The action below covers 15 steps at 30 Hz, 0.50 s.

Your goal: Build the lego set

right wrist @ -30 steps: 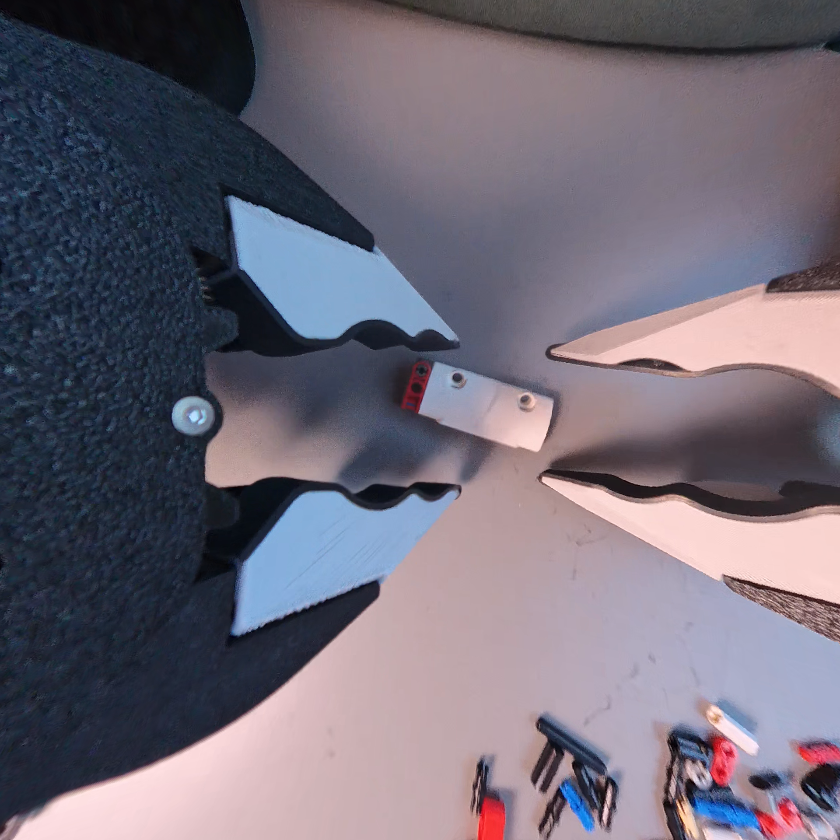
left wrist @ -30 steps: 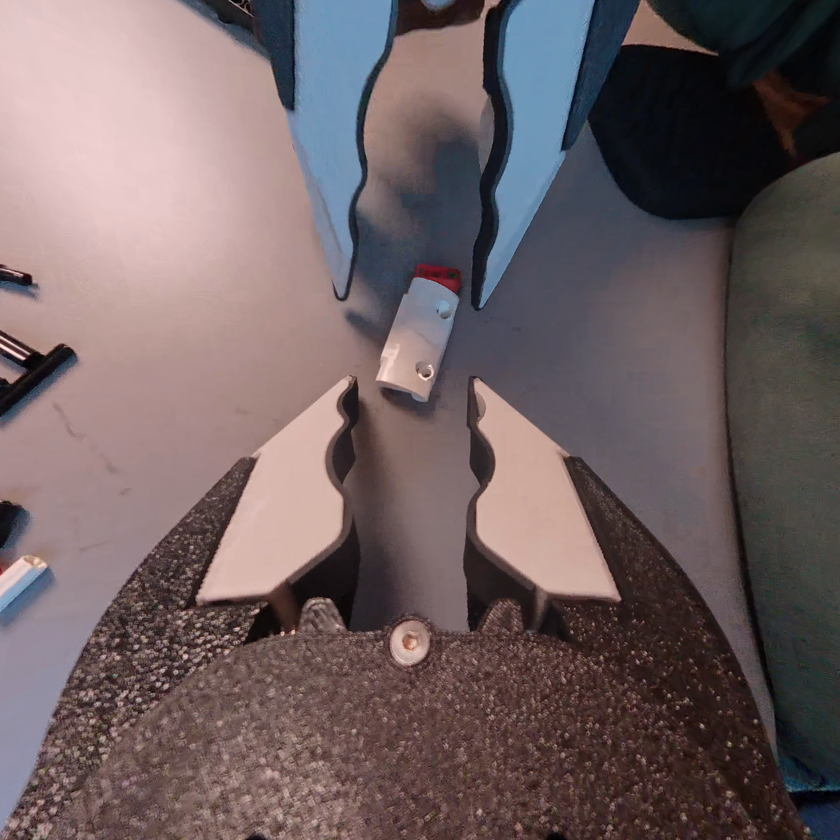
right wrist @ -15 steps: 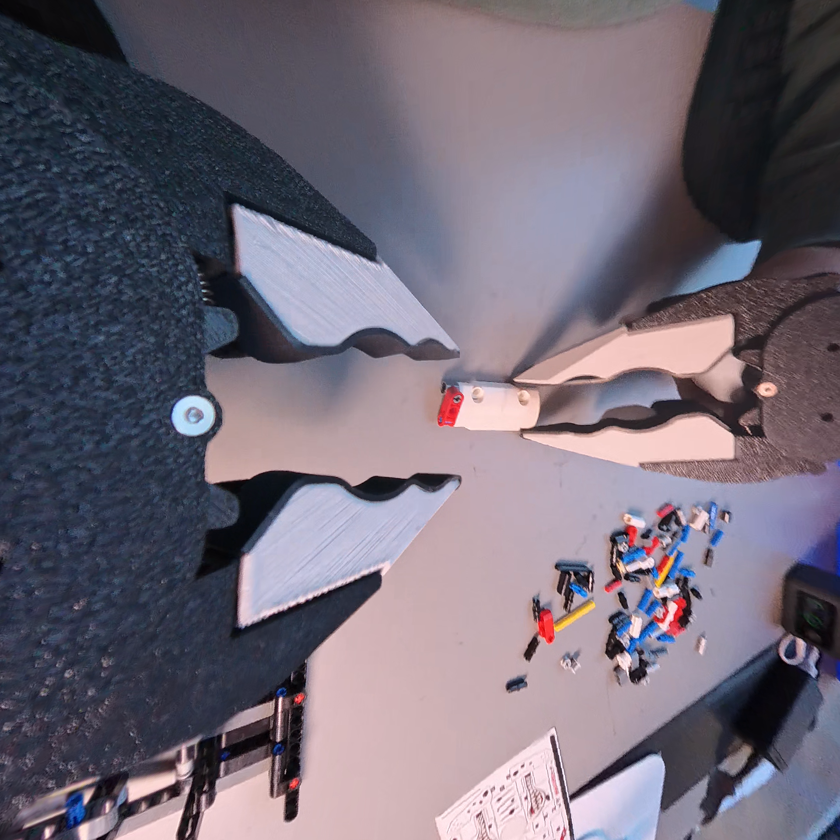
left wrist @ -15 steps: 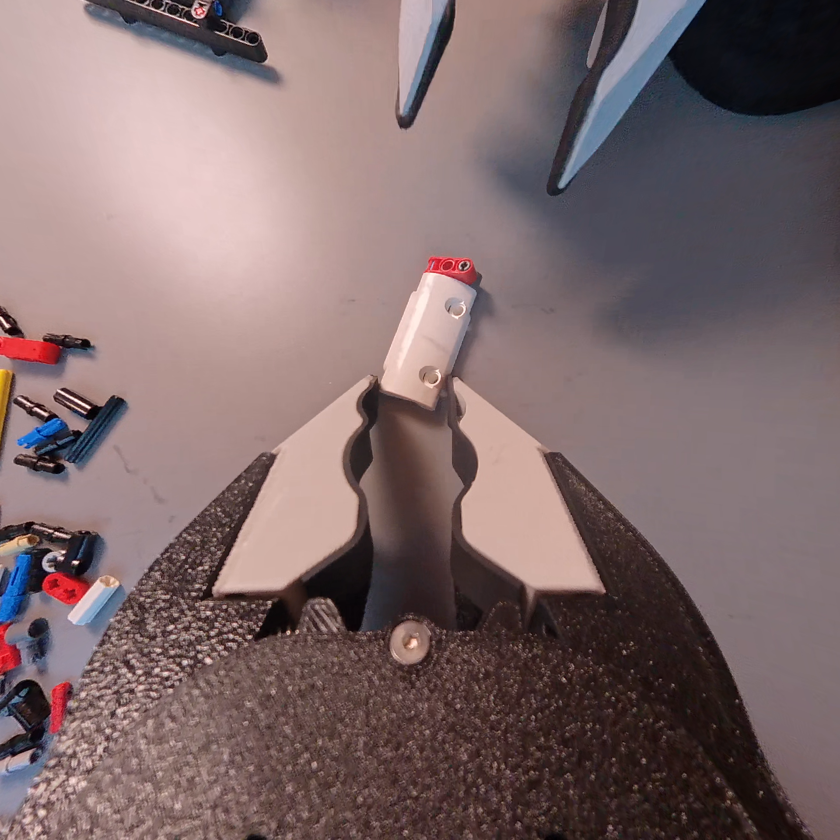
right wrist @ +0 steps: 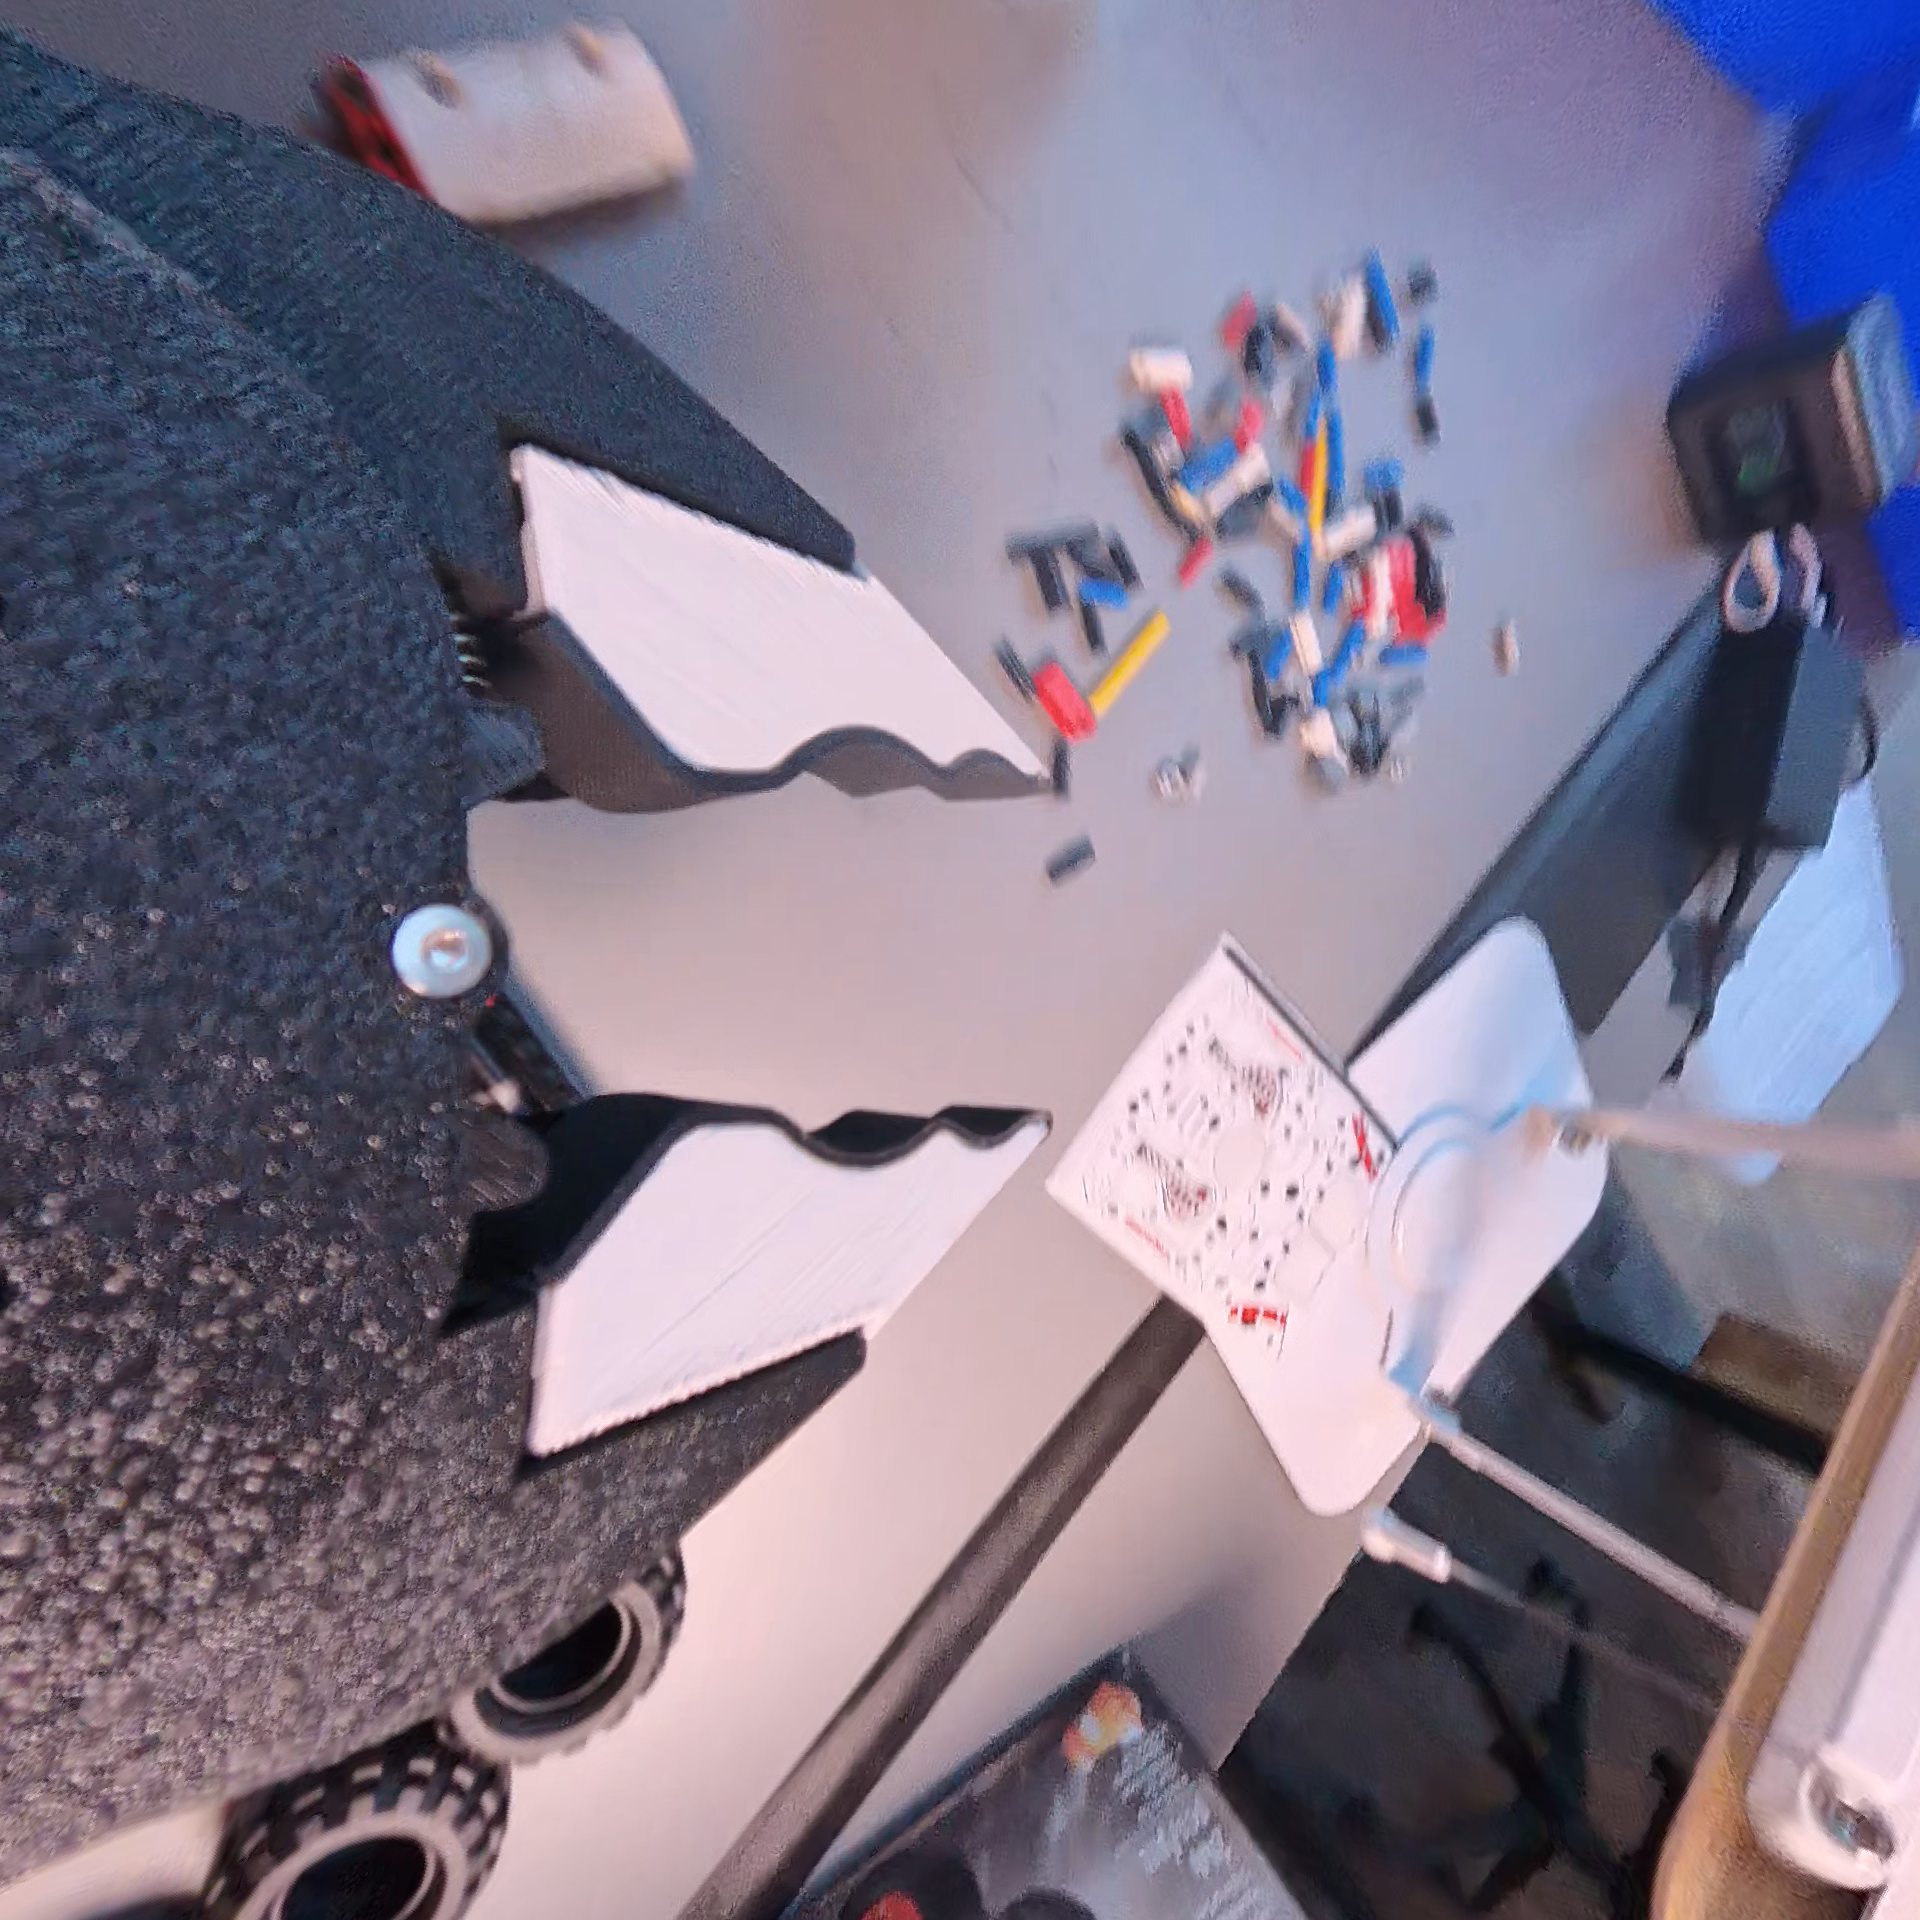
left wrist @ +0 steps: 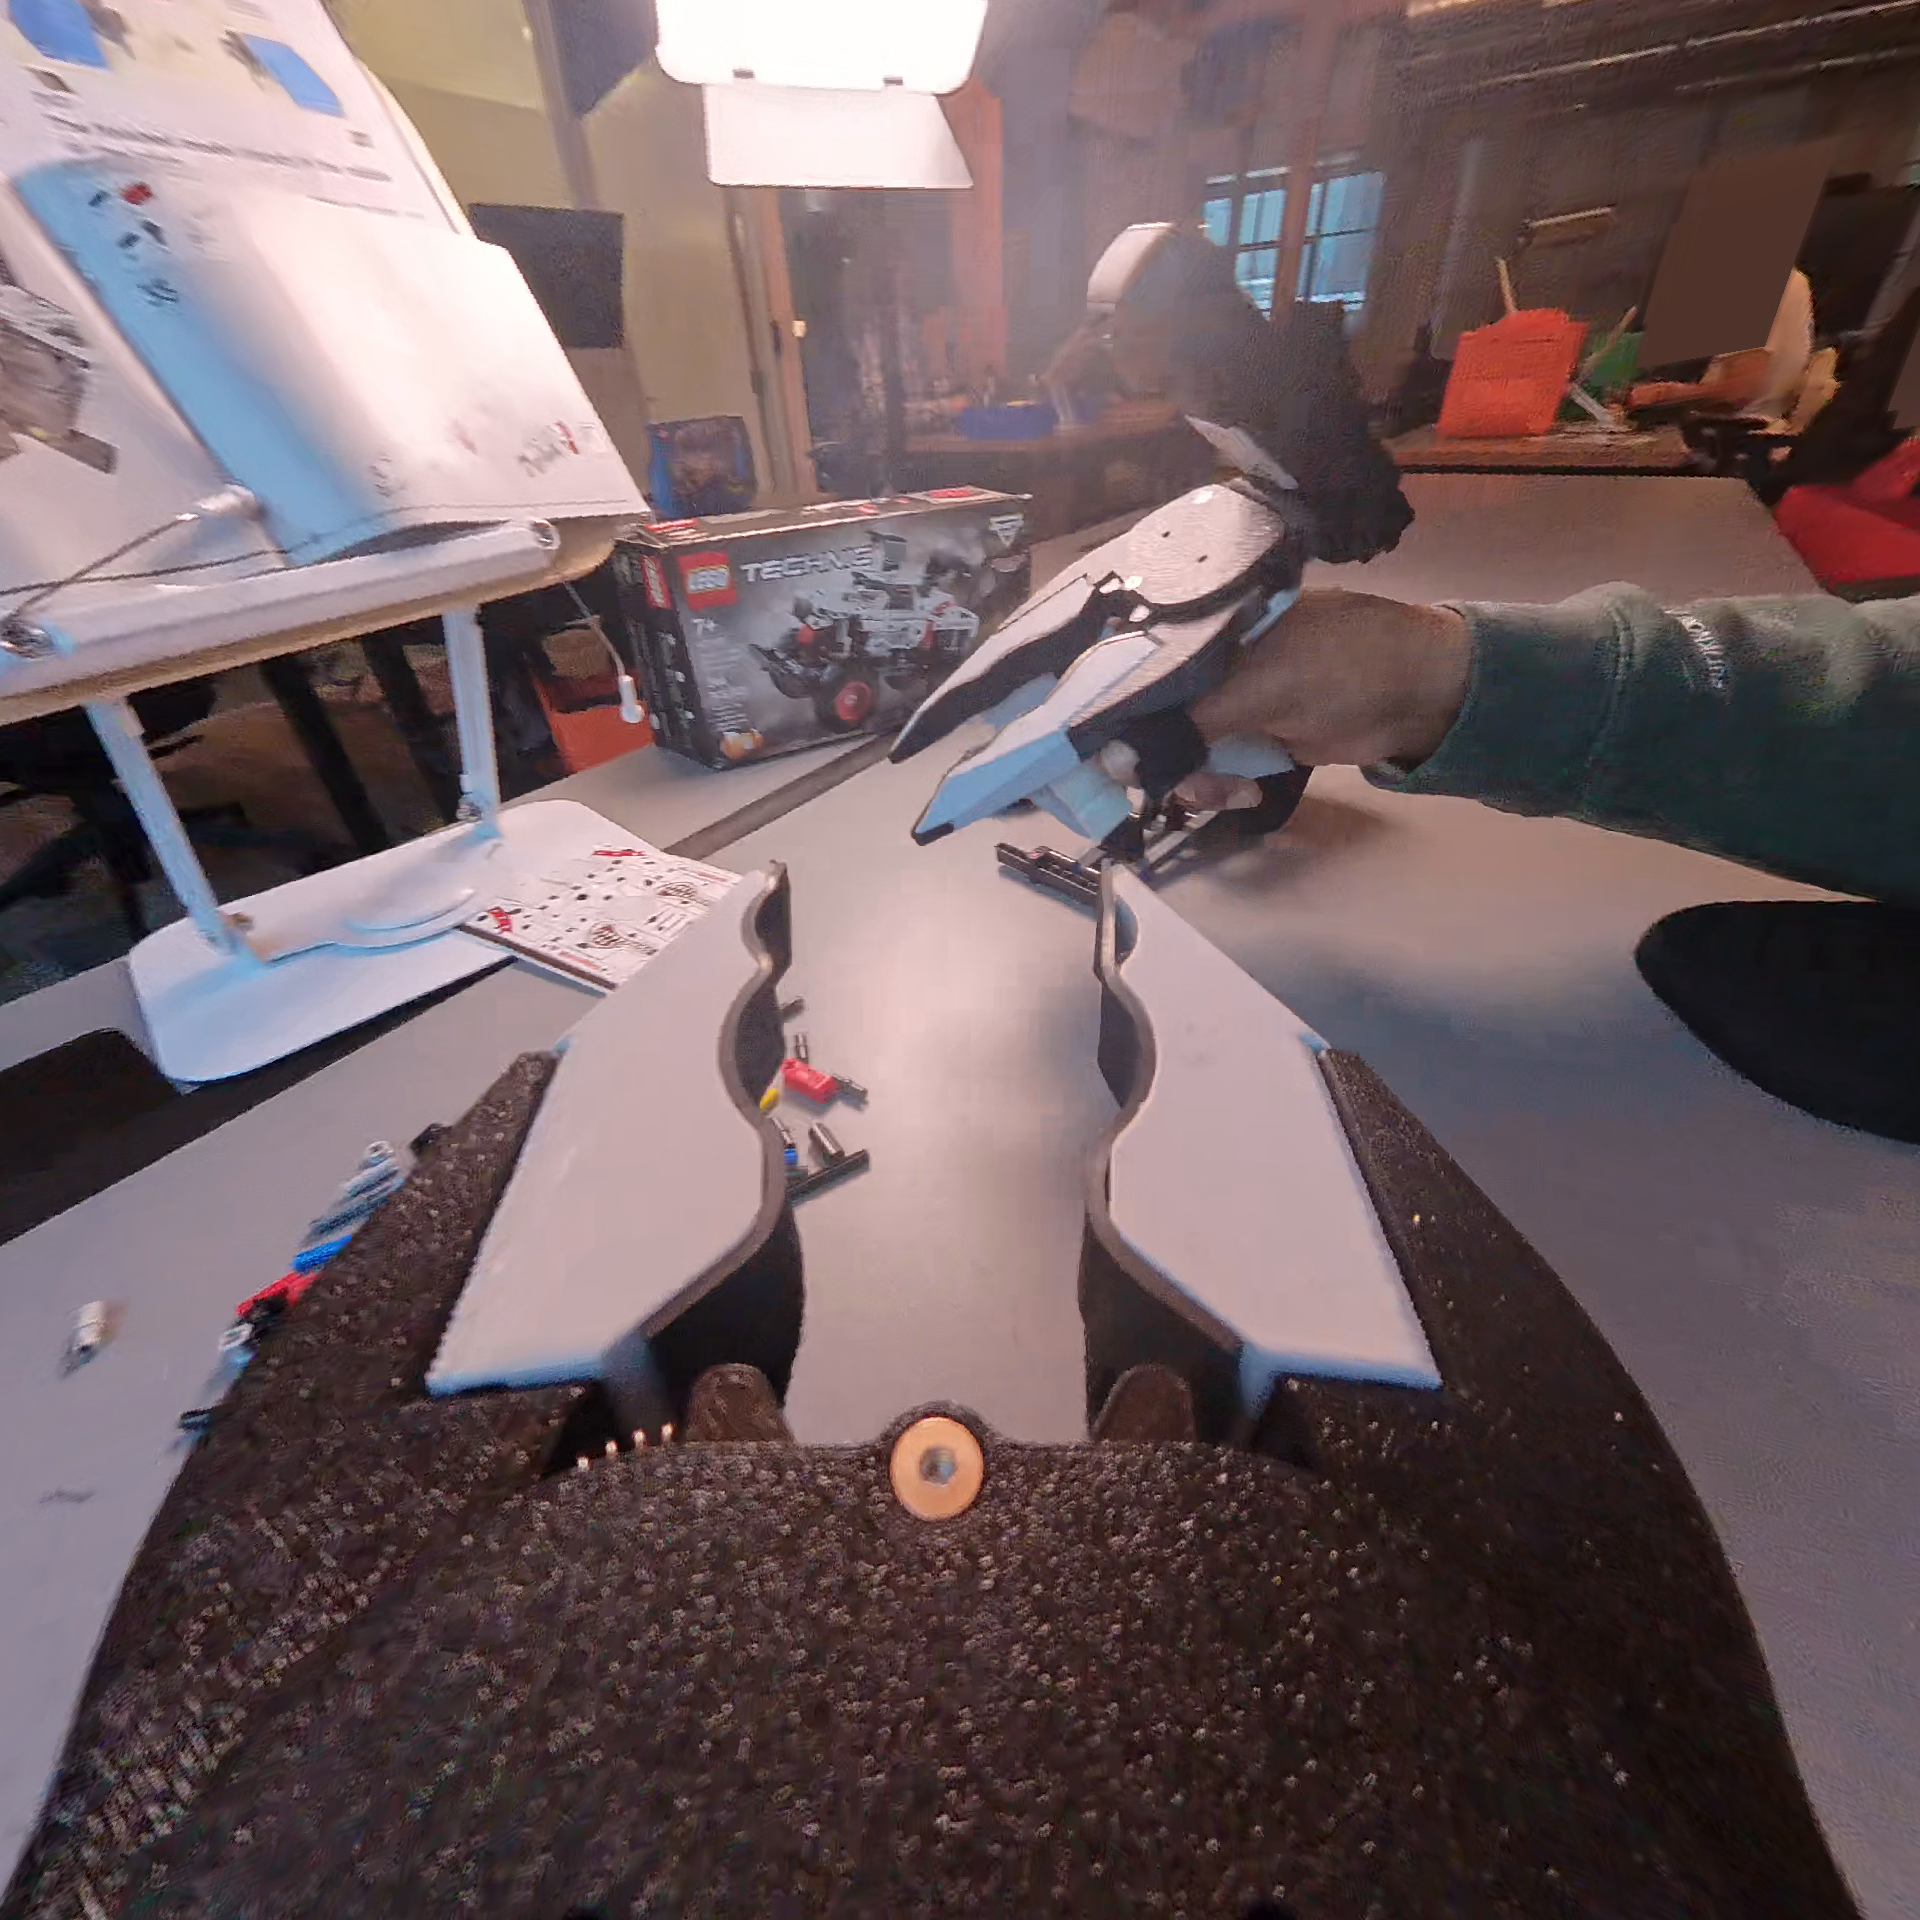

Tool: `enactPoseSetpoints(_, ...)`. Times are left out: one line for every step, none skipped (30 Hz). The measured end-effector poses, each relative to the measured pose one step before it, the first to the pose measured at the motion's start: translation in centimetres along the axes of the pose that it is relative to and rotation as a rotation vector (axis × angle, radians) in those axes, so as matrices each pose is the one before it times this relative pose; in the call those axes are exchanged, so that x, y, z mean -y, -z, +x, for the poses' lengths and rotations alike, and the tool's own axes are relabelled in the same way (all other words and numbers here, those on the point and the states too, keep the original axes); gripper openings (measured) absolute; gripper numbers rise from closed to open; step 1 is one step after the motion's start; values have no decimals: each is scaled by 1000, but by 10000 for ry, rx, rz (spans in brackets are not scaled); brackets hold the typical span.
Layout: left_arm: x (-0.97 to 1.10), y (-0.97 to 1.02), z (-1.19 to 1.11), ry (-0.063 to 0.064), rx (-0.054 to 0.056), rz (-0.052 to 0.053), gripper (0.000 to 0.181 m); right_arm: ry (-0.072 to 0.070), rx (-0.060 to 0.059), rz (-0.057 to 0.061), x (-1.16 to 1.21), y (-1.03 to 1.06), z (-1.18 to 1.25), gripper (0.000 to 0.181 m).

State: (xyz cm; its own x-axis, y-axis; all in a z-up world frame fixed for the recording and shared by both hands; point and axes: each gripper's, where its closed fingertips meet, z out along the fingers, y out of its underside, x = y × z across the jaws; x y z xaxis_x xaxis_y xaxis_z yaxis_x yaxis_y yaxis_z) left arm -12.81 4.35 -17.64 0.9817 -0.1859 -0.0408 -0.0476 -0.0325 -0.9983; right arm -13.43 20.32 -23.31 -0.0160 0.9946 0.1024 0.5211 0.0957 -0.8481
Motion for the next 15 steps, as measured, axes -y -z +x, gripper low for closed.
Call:
enactPoseSetpoints(-41,258,-447,-67,286,57,62,-353,-381,-330,412,-1469,1635,66)
enactPoseSetpoints(-75,205,-337,-23,208,32,65,-290,-177,-418,248,-1536,1240,72)
enactPoseSetpoints(-23,176,-346,41,204,42,68,-206,-126,-301,329,-1473,1012,74)
enactPoseSetpoints(81,162,-290,86,146,82,71,-189,-110,-222,354,-1386,861,75)
enactPoseSetpoints(109,125,-216,88,75,77,71,-153,-56,-302,142,-1352,597,78)
enactPoseSetpoints(-4,79,-167,49,36,22,71,-131,-32,-265,96,-1229,385,81)
enactPoseSetpoints(-93,23,-81,0,2,-22,71,27,-143,-274,-47,-1130,389,81)
enactPoseSetpoints(-160,-9,16,-32,-35,-43,71,-1,-101,-281,-147,-1064,195,83)
enactPoseSetpoints(-190,-32,59,-31,-41,-73,70,-82,42,-227,-159,-939,-123,83)
enactPoseSetpoints(-171,-64,113,-28,-52,-75,69,-23,25,-243,-253,-820,-184,83)
enactPoseSetpoints(-161,-76,163,-30,-75,-77,69,110,-81,-232,-267,-669,-94,83)
enactPoseSetpoints(-121,-66,207,-42,-75,-57,69,174,-120,-228,-322,-533,-65,80)
enactPoseSetpoints(-62,-59,205,-64,-62,-30,68,44,62,-182,-310,-427,-283,75)
enactPoseSetpoints(-58,-52,205,-79,-64,-43,67,-323,233,84,116,-144,-342,65)
enactPoseSetpoints(-100,-65,201,-73,-69,-67,67,-203,208,54,58,-115,-269,61)
